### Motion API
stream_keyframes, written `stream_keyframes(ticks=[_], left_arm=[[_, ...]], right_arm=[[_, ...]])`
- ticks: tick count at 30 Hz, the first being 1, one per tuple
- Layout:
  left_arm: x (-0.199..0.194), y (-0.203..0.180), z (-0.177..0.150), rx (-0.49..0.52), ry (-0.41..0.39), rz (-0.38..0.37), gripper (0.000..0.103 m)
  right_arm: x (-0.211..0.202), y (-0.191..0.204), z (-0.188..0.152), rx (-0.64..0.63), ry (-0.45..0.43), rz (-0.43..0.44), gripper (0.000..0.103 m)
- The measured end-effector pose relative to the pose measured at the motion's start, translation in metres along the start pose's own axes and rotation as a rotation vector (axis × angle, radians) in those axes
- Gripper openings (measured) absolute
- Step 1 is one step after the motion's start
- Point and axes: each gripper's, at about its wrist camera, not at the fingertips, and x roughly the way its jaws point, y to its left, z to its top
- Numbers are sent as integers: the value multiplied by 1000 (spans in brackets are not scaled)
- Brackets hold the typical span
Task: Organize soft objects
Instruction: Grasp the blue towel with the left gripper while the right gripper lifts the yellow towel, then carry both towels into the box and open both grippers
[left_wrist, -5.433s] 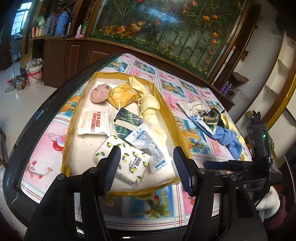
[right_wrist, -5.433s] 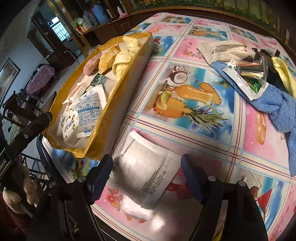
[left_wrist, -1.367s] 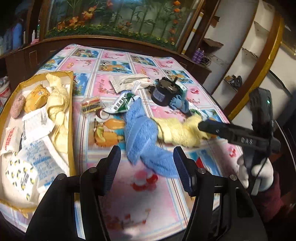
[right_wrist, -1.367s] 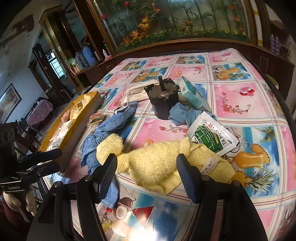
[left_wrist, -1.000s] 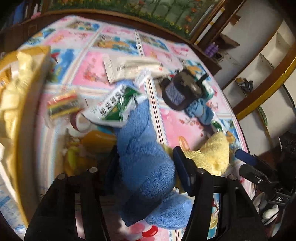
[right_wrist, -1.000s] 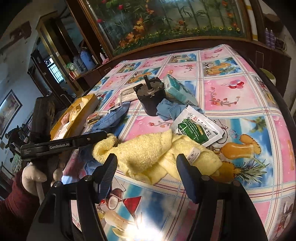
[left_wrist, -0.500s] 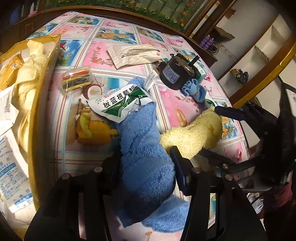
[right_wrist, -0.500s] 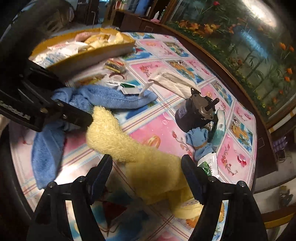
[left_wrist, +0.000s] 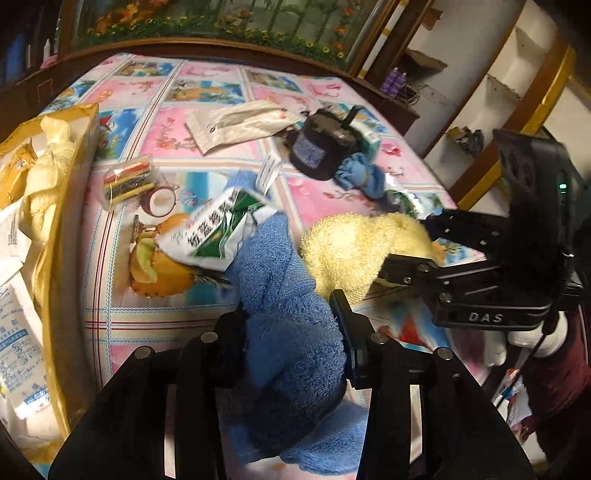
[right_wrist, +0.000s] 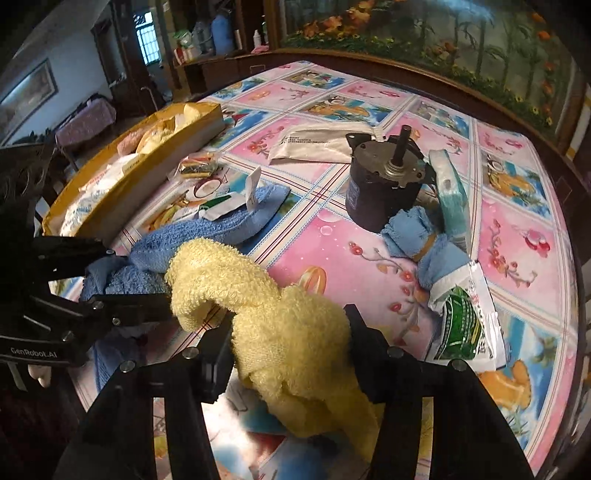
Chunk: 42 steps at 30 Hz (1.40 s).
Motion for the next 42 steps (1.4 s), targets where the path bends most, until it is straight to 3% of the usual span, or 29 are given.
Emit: stream_keyframes(ticks=[9,15,17,21,24,27,29,32,37,42], left_arm=[[-75,-12,-6,-6,-118,-159,39],[-131,1,5,-38,-241,-399,40],[-150,2,10,-35,-281,-437,40],[-186,9,20,-10,-345,-378,40],[-208,24,27,-4,-361,-242,40],[-220,50,33,-21,-364,-94,40],[-221,74,36,-52,-361,-6,40],[-207,114,41,-126,-334,68,40],[-172,175,52,-224,-299,152,41],[-134,222,69,-261,-241,221,41]], right_arm=[[-67,-1,-7,172,-132,100,54],[-97,2,7,257,-218,204,54],[-105,7,12,266,-252,207,54],[-113,16,23,292,-286,255,56],[-110,22,38,328,-286,350,56],[-97,30,57,388,-273,495,56],[-77,35,74,453,-241,642,57],[-43,51,101,522,-189,805,57],[12,87,140,558,-113,871,57],[63,104,165,581,-52,819,57]])
